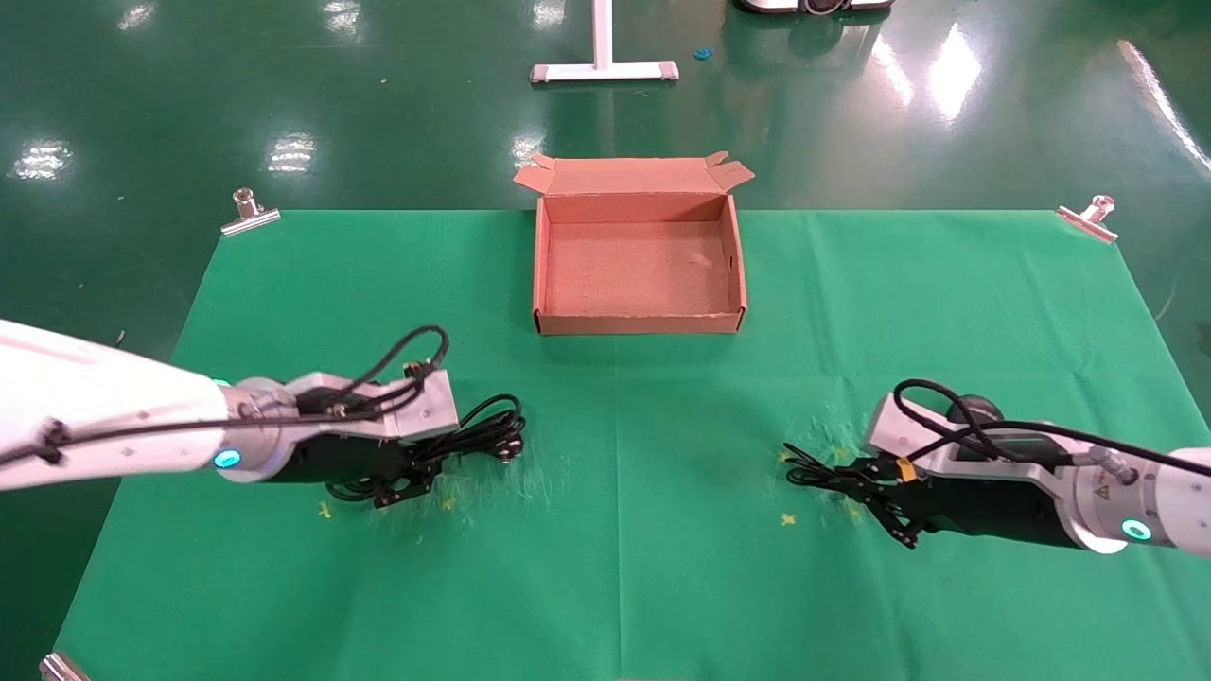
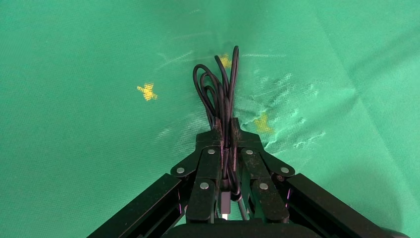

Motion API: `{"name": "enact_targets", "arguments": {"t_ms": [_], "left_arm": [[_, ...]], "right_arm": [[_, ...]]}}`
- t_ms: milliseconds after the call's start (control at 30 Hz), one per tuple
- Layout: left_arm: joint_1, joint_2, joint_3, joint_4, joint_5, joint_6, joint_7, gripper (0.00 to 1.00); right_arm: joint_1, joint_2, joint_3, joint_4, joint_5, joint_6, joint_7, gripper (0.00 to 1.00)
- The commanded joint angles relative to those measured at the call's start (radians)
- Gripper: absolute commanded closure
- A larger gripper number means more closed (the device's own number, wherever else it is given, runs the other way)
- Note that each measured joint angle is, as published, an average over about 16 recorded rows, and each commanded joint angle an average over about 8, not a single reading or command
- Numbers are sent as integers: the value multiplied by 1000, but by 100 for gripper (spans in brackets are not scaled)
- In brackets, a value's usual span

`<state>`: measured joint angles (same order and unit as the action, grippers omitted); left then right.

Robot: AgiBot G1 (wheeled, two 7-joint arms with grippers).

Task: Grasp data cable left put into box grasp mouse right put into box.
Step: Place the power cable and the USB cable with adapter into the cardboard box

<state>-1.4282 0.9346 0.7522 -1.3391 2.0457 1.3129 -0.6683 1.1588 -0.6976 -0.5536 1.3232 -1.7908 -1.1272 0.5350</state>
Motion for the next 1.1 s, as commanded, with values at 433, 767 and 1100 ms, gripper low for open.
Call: {"name": "enact_targets", "arguments": {"t_ms": [433,767,1100], "left_arm": [[-114,127,-50,115,-96,-111,165,100],[-186,409,32,468,-17,-394,413,100],[-237,439,250,583,-122,-586,445,0]], "right_arm": [[84,77,79,16,75,3,-42,100],[71,208,149,26,164,-5,-85,100],[33,313,200,28,231,2,-110,100]]}}
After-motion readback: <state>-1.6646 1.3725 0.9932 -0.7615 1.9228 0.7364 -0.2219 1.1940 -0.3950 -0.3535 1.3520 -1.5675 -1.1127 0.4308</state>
